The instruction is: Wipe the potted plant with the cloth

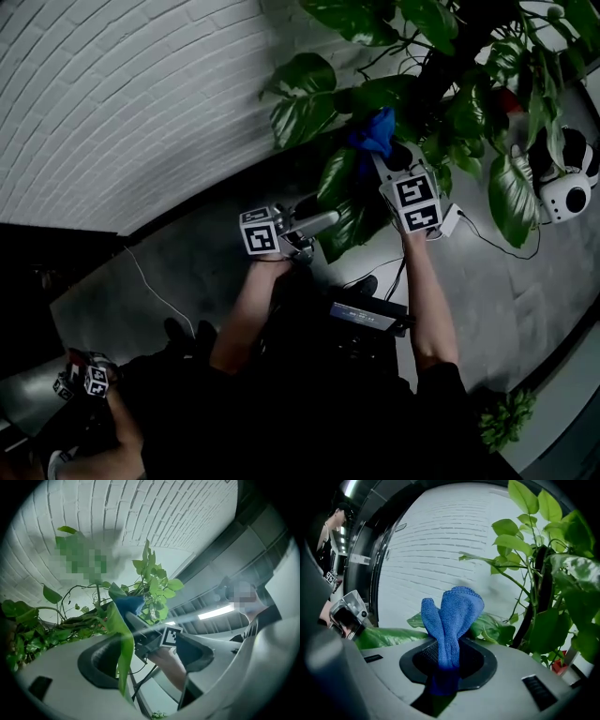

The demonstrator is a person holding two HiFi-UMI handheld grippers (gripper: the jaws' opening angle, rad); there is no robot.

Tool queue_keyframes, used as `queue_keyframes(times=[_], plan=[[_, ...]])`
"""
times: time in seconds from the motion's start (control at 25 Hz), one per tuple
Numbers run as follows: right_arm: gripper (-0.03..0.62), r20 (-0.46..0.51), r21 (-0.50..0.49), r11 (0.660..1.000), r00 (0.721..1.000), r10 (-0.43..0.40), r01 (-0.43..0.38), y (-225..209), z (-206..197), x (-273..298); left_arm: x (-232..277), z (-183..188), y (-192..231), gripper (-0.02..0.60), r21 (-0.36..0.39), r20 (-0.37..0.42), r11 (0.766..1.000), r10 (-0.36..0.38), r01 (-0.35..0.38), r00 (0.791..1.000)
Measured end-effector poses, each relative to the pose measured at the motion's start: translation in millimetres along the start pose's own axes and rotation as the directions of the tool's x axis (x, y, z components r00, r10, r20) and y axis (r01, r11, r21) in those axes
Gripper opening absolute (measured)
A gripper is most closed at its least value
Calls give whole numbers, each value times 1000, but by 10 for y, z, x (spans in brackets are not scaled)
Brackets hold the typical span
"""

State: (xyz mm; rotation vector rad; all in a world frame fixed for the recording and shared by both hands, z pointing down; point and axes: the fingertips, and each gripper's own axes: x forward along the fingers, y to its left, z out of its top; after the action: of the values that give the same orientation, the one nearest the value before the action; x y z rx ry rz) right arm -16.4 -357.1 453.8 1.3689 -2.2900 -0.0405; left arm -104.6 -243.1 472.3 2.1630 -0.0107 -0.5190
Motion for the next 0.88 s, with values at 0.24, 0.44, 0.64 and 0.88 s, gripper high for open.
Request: queue_keyframes(times=[0.24,0.44,0.64,0.88], plan=[[107,-54,10,989,987,150,-149,335,-59,112,-28,-31,-62,374,-10,27,998,-56,56,998],[106,-65,85,961,961,267,-262,636,-128,72,-56,-26,-125,374,-9,31,996,-87,87,996],[106,-41,121,928,932,359,-352,940,-66,-87,-98,-55,-176,374,-20,38,994,-110,111,993],[106,-13,162,882,893,451,-443,1225,-29,-291,-129,-52,-149,374,-45,60,992,-114,117,992]])
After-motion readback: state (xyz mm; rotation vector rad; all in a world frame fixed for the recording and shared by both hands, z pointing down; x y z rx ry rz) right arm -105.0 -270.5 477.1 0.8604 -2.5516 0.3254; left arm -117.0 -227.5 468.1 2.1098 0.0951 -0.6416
